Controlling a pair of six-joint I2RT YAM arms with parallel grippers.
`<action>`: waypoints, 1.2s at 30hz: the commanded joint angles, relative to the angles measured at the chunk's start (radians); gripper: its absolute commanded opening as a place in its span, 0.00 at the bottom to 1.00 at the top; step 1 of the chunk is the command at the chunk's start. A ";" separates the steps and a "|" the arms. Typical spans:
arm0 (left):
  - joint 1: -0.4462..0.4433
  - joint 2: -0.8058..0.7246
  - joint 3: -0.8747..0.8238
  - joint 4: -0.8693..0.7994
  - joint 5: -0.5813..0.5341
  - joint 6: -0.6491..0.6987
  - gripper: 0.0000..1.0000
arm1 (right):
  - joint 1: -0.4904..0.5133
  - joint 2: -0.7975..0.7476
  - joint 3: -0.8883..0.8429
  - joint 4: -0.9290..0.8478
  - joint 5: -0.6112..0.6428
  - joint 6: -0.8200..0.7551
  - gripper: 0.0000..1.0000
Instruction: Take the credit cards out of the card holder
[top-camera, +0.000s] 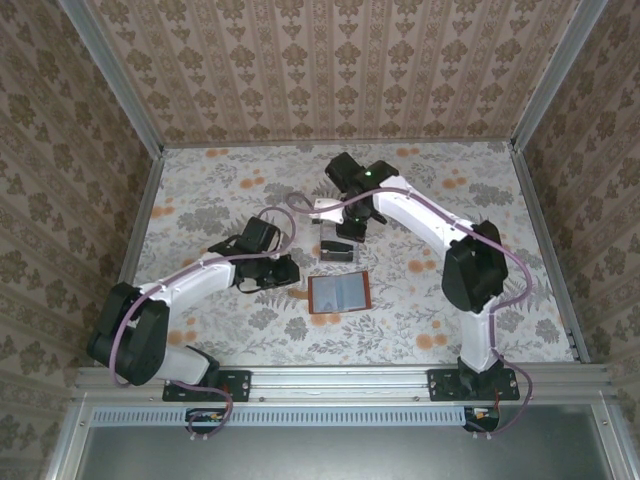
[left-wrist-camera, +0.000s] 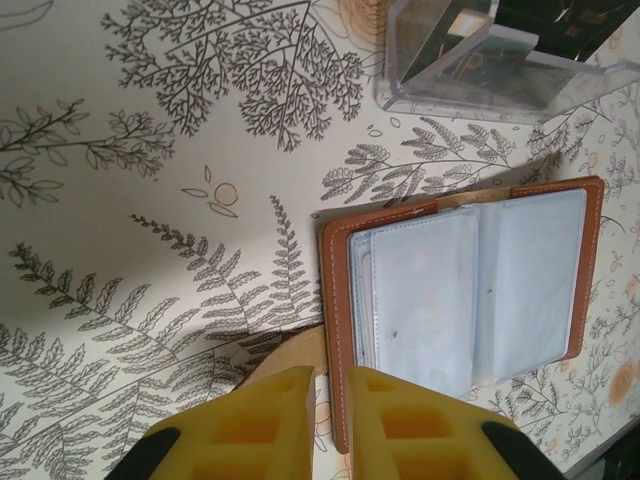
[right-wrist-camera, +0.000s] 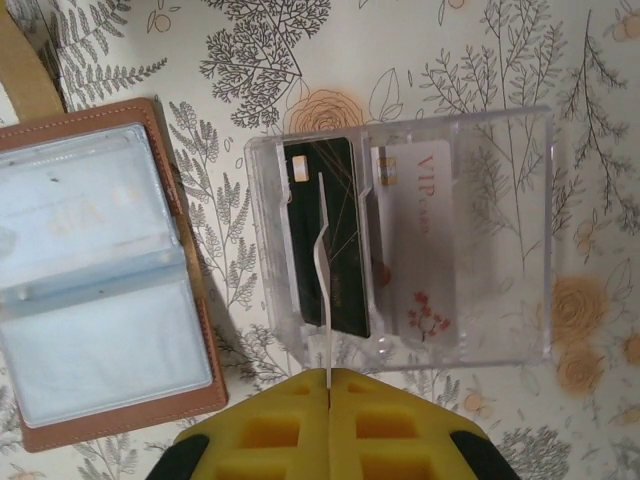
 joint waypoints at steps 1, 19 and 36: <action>0.014 -0.028 -0.018 -0.003 0.001 -0.005 0.17 | -0.010 0.077 0.125 -0.155 0.039 -0.110 0.00; 0.095 -0.053 -0.034 -0.038 0.025 0.031 0.17 | -0.036 0.368 0.583 -0.298 0.090 -0.172 0.00; 0.117 -0.031 -0.037 -0.028 0.041 0.034 0.18 | -0.045 0.429 0.599 -0.350 0.060 -0.163 0.00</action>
